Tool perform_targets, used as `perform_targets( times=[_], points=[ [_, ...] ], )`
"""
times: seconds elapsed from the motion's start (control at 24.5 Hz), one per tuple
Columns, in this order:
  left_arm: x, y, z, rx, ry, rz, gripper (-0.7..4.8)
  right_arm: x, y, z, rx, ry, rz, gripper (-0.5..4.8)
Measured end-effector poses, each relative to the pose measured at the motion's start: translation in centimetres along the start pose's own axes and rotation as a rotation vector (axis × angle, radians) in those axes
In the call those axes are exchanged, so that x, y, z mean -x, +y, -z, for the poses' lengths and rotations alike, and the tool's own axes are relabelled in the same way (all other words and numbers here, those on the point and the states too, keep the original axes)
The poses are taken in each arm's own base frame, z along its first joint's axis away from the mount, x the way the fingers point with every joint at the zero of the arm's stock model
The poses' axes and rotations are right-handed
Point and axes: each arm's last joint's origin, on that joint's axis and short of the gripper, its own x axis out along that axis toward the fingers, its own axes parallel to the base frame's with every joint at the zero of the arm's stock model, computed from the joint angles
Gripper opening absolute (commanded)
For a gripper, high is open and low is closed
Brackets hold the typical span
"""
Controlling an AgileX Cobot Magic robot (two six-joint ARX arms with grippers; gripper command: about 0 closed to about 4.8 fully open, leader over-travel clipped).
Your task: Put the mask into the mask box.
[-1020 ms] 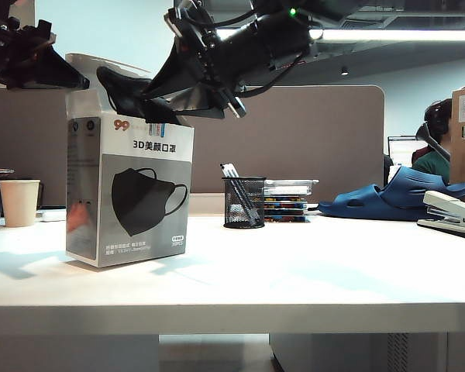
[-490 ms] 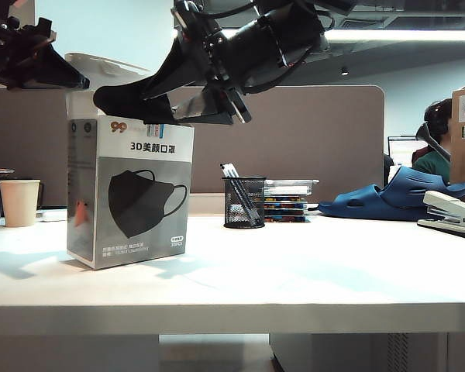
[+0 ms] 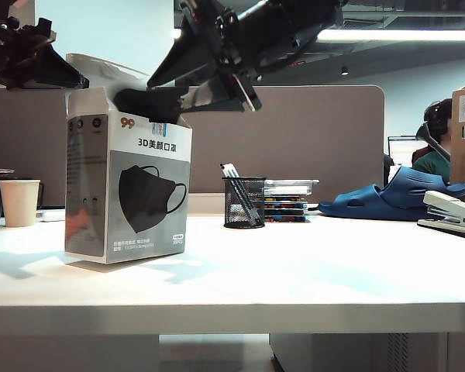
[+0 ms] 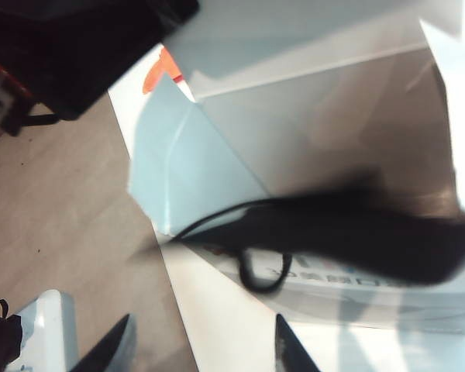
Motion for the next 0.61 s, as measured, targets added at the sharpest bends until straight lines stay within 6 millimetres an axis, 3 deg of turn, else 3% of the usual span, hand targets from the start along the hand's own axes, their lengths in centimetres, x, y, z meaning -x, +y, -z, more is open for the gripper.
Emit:
perform_targets(
  times=[0.41, 0.53, 0.61],
  points=[
    [0.0, 0.0, 0.0, 0.006, 0.0, 0.001, -0.07, 0.2, 0.1, -0.5, 0.036, -0.043, 0.027, 2.19],
    [0.0, 0.0, 0.0, 0.052, 0.0, 0.002, -0.06, 0.8, -0.3, -0.7, 0.031, -0.054, 0.042, 1.34],
    [0.0, 0.0, 0.0, 0.064, 0.0, 0.002, -0.06, 1.3, -0.4, -0.9, 0.032, -0.065, 0.052, 0.47]
  ],
)
